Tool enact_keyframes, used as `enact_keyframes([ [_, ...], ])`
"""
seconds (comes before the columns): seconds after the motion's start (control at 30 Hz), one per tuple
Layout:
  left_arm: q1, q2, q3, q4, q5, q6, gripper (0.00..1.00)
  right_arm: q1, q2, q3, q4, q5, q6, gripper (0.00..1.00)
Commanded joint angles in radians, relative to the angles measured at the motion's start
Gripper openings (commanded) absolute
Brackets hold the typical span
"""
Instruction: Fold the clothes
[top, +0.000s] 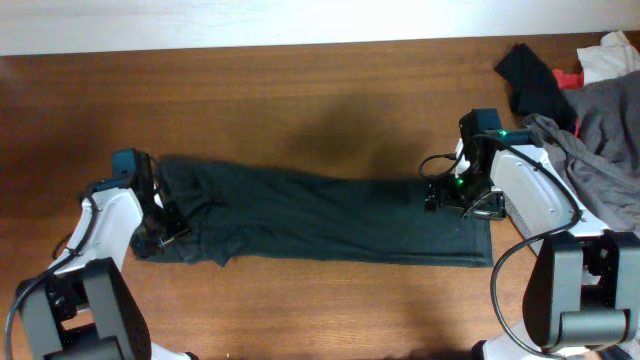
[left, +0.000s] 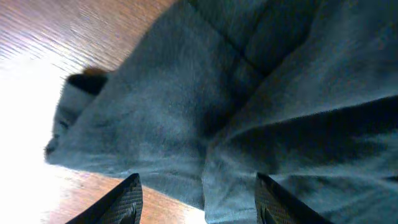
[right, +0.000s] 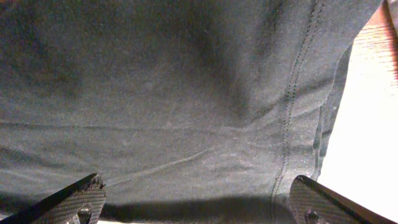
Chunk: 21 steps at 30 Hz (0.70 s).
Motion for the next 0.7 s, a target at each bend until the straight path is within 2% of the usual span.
enact_keyframes([
  [0.0, 0.001, 0.008, -0.047, 0.027, 0.017, 0.016, 0.57, -0.001, -0.011, 0.008, 0.003, 0.001, -0.003, 0.99],
  [0.3, 0.002, 0.007, -0.05, 0.037, 0.016, 0.016, 0.12, -0.001, -0.011, 0.008, 0.003, 0.001, -0.003, 0.99],
  [0.43, 0.002, 0.007, -0.015, 0.006, 0.016, 0.016, 0.06, -0.001, -0.011, 0.008, 0.003, 0.001, -0.003, 0.99],
  [0.67, 0.002, 0.006, 0.081, -0.079, -0.077, 0.016, 0.04, -0.001, -0.011, 0.008, 0.003, 0.001, -0.003, 0.99],
])
